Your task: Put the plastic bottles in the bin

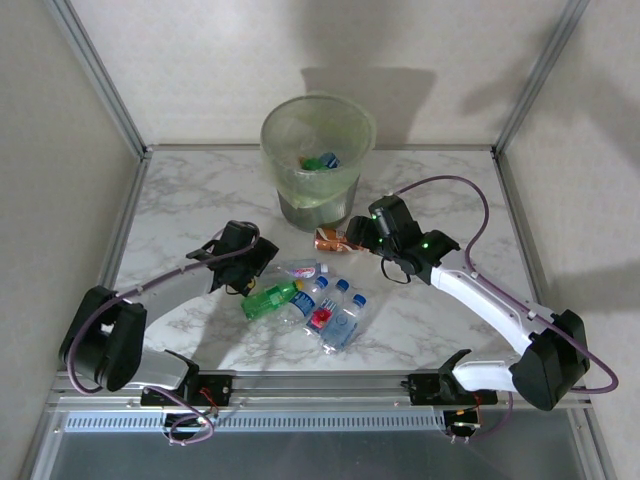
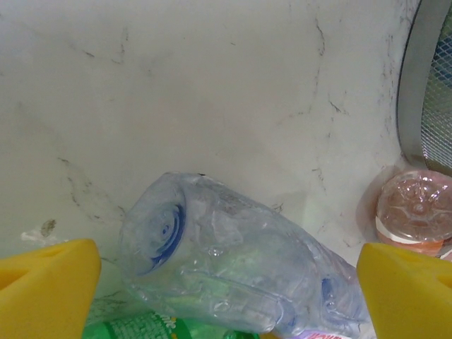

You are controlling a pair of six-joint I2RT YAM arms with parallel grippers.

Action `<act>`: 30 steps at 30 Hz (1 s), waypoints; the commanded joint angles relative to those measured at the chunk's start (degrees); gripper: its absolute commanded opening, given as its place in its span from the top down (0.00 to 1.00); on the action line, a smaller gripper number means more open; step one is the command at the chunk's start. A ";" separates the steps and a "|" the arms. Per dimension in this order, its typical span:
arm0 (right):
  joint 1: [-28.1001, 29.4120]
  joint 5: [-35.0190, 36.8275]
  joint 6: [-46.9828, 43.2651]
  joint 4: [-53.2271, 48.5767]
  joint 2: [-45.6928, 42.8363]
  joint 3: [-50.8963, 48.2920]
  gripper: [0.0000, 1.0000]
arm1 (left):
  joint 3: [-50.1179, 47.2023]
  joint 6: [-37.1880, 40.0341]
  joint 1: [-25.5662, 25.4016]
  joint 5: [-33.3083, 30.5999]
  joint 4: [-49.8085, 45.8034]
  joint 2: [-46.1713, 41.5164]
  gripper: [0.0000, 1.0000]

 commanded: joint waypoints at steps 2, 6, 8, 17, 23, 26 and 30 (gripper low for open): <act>-0.33 1.50 0.98 -0.48 -1.14 -0.66 0.23 | -0.24 -4.91 -0.38 -0.08 0.73 1.96 0.06; -0.42 1.39 1.12 0.04 -1.15 -0.92 0.23 | 0.34 -6.51 -0.47 0.24 2.20 4.74 0.08; -0.42 1.31 1.15 0.03 -1.04 -0.92 0.23 | 1.29 -6.32 -0.46 -0.10 2.40 6.15 0.09; -0.42 2.01 0.93 -1.01 -1.64 -0.69 0.23 | 4.40 -5.22 -0.44 -1.04 1.66 11.30 0.21; -0.51 2.50 0.62 -1.37 -1.77 -0.12 0.23 | 4.93 -5.17 -0.47 -1.36 1.68 11.27 0.25; -0.59 2.75 0.49 -1.55 -1.75 0.17 0.24 | 5.37 -5.04 -0.47 -1.95 1.11 10.47 0.26; -0.69 2.72 0.40 -1.58 -1.60 0.63 0.24 | 5.72 -4.80 -0.29 -2.15 0.80 9.09 0.30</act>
